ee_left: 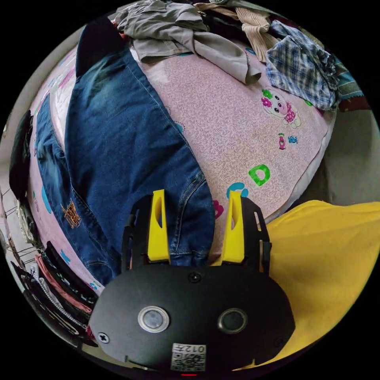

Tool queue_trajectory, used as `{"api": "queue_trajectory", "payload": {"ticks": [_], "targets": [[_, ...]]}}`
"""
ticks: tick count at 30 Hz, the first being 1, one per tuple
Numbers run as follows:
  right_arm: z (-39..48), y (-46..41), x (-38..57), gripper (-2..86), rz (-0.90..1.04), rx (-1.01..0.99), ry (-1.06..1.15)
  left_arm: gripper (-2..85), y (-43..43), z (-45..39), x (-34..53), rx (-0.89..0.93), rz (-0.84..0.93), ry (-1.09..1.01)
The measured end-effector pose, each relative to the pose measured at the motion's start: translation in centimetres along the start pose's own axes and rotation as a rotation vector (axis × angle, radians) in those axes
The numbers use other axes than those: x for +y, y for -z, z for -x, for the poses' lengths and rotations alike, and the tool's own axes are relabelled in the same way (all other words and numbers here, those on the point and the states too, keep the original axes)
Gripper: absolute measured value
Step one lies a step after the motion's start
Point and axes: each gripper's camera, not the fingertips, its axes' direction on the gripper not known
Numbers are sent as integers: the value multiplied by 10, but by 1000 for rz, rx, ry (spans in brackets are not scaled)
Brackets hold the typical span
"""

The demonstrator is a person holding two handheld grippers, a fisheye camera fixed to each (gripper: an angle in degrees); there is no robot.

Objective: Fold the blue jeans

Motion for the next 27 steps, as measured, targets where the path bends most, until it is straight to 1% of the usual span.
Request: {"api": "queue_trajectory", "payload": {"ticks": [1, 2, 3, 4, 5, 8, 10, 11, 13, 14, 16, 19, 21, 24, 27], "targets": [[2, 2, 6, 2, -3, -4, 4, 139, -7, -9, 5, -121, 7, -13], [3, 4, 11, 2, -6, -5, 5, 129, -11, -15, 7, -177, 10, -36], [4, 4, 13, 2, -9, -6, 5, 101, -13, -21, 14, -196, -20, -72], [4, 6, 16, 2, -13, -13, 2, 63, -16, -21, 20, -238, -10, -44], [3, 8, 19, 2, -20, -20, -4, 56, -17, -19, 24, -260, -16, -38], [0, 12, 21, 2, -42, -25, -8, 27, -2, 12, 57, -101, -107, 27], [-4, 16, 20, 2, -64, -23, -15, 17, 11, 66, 100, 214, -251, 129], [-7, 18, 18, 2, -84, -24, -27, 15, 13, 82, 113, 301, -294, 157], [-13, 20, 15, 2, -113, -29, -49, 9, 5, 141, 172, 613, -455, 246], [-16, 21, 13, 2, -136, -34, -63, 9, 1, 155, 186, 675, -492, 267], [-19, 19, 10, 2, -164, -52, -85, 7, -24, 201, 242, 868, -635, 355], [-11, 4, 2, 2, -190, -84, -93, 7, -57, 242, 297, 966, -789, 469], [5, -14, -5, 3, -189, -66, -64, 7, -75, 262, 318, 982, -836, 507], [41, -61, -20, 4, -166, -31, -5, 8, -102, 293, 341, 989, -866, 540], [88, -130, -35, 9, -123, -1, 63, 10, -129, 321, 361, 963, -876, 610]]}}
